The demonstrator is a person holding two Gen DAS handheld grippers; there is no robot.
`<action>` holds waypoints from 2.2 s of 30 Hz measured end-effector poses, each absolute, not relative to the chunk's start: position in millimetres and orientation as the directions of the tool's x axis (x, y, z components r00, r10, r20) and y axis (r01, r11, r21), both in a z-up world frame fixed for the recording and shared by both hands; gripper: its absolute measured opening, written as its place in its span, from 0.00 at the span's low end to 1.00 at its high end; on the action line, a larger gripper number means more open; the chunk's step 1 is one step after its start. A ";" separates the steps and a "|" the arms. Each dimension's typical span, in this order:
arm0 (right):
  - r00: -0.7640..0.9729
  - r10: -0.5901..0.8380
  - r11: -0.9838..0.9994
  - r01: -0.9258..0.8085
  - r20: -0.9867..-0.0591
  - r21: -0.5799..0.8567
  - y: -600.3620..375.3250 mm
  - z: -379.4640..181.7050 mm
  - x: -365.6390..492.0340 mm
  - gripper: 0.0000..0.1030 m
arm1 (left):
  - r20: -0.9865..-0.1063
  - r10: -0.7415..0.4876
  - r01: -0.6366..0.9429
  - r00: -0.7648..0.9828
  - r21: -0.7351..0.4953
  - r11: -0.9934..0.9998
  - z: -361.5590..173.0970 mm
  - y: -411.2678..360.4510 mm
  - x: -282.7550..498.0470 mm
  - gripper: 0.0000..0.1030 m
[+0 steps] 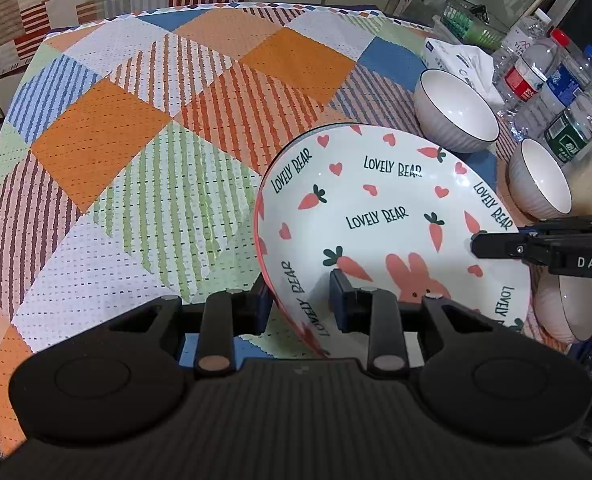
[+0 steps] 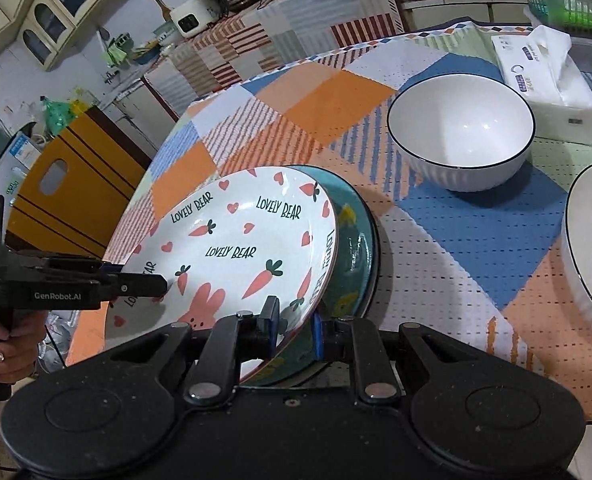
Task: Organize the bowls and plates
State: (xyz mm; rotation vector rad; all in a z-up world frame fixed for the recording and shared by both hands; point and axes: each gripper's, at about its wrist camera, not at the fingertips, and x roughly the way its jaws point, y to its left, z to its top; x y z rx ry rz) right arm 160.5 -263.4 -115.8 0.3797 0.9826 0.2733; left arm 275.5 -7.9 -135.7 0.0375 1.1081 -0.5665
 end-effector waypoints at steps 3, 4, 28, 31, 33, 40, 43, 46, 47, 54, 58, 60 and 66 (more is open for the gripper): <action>0.531 0.390 0.899 -0.043 -0.752 0.436 -265.5 -118.2 159.1 0.20 | -0.854 -0.412 0.450 0.318 -0.247 0.858 -138.2 -7.7 273.8 0.28; 0.535 0.387 0.900 -0.042 -0.751 0.434 -266.7 -119.5 157.1 0.20 | -0.856 -0.408 0.447 0.316 -0.245 0.860 -139.2 -7.8 273.8 0.28; 0.441 0.160 0.983 0.012 -0.883 0.184 -224.3 -102.3 169.7 0.29 | -0.912 -0.332 0.421 0.242 -0.210 0.882 -149.0 -24.2 290.5 0.29; 0.407 0.084 0.993 0.042 -0.909 0.110 -214.0 -100.3 174.0 0.32 | -0.918 -0.305 0.434 0.254 -0.173 0.884 -148.9 -29.2 288.0 0.29; 0.404 0.040 0.997 0.045 -0.914 0.063 -207.2 -101.4 173.8 0.34 | -0.916 -0.297 0.432 0.270 -0.160 0.887 -148.7 -30.2 284.6 0.29; 0.452 -0.017 0.999 0.034 -0.892 -0.001 -199.4 -108.3 162.6 0.36 | -0.914 -0.277 0.415 0.296 -0.138 0.899 -145.6 -29.8 280.6 0.27; 0.509 -0.015 1.000 0.031 -0.860 0.001 -203.5 -115.0 155.6 0.34 | -0.914 -0.273 0.395 0.301 -0.141 0.908 -143.7 -28.4 280.5 0.23; 0.551 -0.038 0.999 0.010 -0.834 -0.039 -199.7 -117.0 149.0 0.34 | -0.914 -0.261 0.367 0.311 -0.138 0.920 -143.0 -26.9 280.6 0.20; 0.566 -0.055 0.998 0.003 -0.823 -0.065 -196.6 -118.5 147.2 0.34 | -0.912 -0.258 0.362 0.318 -0.134 0.922 -142.3 -26.7 279.9 0.19; 0.626 -0.126 0.984 -0.019 -0.770 -0.176 -186.1 -127.6 144.4 0.35 | -0.913 -0.209 0.334 0.351 -0.086 0.939 -140.4 -32.3 266.1 0.18; 0.632 -0.101 0.990 -0.015 -0.768 -0.143 -192.2 -123.0 140.1 0.29 | -0.913 -0.174 0.312 0.368 -0.056 0.949 -132.7 -36.6 254.3 0.18; 0.643 -0.090 0.993 -0.006 -0.761 -0.122 -196.3 -112.7 133.4 0.29 | -0.909 -0.182 0.290 0.374 -0.071 0.954 -125.9 -36.2 245.9 0.18; 0.687 0.020 1.000 -0.020 -0.726 0.009 -221.7 -70.8 98.9 0.29 | -0.903 -0.153 0.310 0.401 -0.023 0.950 -98.2 -42.6 206.6 0.18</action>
